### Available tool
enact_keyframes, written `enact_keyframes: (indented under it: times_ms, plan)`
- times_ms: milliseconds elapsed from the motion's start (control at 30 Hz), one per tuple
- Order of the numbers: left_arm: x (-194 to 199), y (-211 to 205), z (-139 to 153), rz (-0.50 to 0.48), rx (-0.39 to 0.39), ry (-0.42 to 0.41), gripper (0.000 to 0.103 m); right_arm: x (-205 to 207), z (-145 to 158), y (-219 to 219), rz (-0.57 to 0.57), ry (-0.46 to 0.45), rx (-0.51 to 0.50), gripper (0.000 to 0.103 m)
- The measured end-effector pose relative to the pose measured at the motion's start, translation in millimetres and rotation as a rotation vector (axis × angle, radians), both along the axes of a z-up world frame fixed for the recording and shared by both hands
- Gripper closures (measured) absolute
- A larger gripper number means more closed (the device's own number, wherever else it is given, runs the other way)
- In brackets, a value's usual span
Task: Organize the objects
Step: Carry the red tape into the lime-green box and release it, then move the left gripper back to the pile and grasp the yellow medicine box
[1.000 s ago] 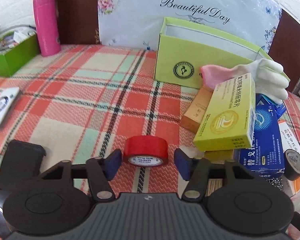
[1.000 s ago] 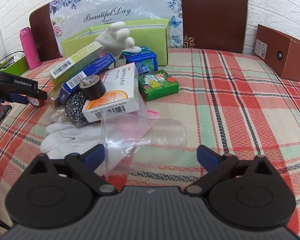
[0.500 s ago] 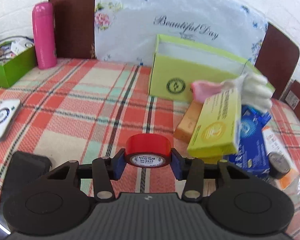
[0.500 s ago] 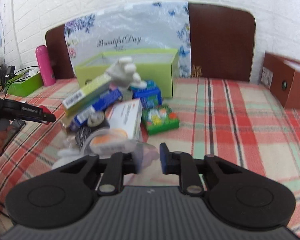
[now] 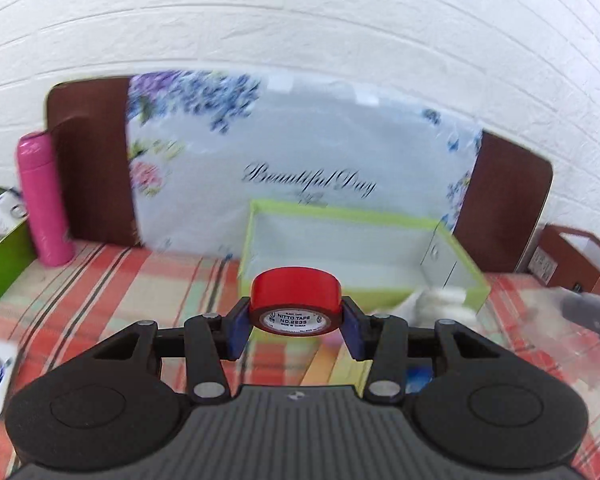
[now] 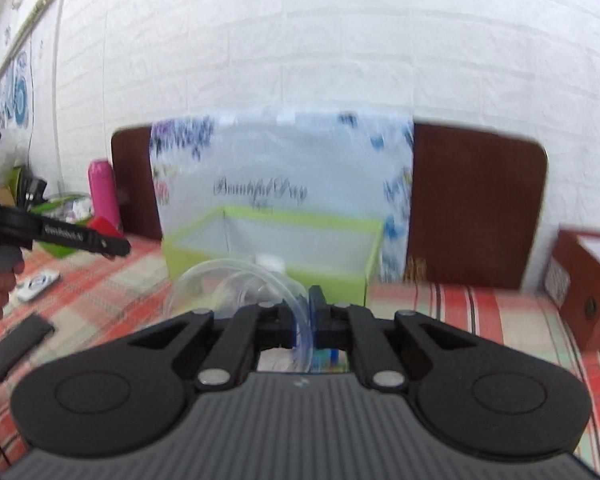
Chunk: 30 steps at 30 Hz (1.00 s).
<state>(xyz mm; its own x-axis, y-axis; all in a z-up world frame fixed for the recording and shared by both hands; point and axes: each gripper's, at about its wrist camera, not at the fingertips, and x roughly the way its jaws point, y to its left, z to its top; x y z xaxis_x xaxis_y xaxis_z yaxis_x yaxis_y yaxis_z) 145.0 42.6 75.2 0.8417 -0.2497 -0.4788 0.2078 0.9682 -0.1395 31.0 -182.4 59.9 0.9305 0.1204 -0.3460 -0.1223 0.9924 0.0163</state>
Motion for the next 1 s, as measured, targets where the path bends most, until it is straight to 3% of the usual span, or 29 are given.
enact_keyframes:
  times_ms: [233, 267, 300, 333, 367, 400, 467, 567, 633, 1000]
  plan:
    - [77.6, -28.6, 10.1, 0.012, -0.003, 0.017, 0.054, 122.4, 8.3, -2.4, -0.074, -0.031, -0.010, 0.095]
    - [87.6, -33.5, 7.8, 0.006, 0.013, 0.018, 0.054, 139.7, 3.5, -3.5, -0.093, -0.012, -0.019, 0.085]
    - [96.9, -37.1, 2.8, -0.005, 0.028, 0.024, 0.054, 155.7, -2.6, -5.5, -0.106, 0.024, -0.017, 0.051]
    - [105.5, -40.5, -3.7, -0.018, 0.042, 0.035, 0.050, 171.4, -11.7, -8.0, -0.125, 0.076, -0.017, 0.032]
    - [112.3, -43.8, -10.3, -0.027, 0.061, 0.055, 0.031, 182.8, -19.9, -8.9, -0.148, 0.121, -0.028, 0.015]
    - [116.5, -46.2, -16.7, -0.013, 0.085, 0.082, 0.023, 189.6, -28.1, -8.7, -0.165, 0.158, -0.055, 0.016]
    - [115.7, -47.2, -26.8, 0.006, 0.112, 0.086, 0.022, 187.4, -35.9, -8.1, -0.160, 0.170, -0.121, 0.015]
    - [117.1, -45.1, -35.0, 0.001, 0.086, 0.110, 0.020, 174.5, -39.1, -10.7, -0.144, 0.115, -0.171, 0.000]
    - [116.1, -46.0, -36.2, -0.007, 0.072, 0.125, 0.020, 170.0, -39.2, -10.1, -0.150, 0.111, -0.205, 0.000]
    - [63.8, -60.2, -8.5, -0.033, 0.113, 0.072, 0.020, 148.3, -24.0, -13.1, -0.179, 0.142, -0.149, 0.000]
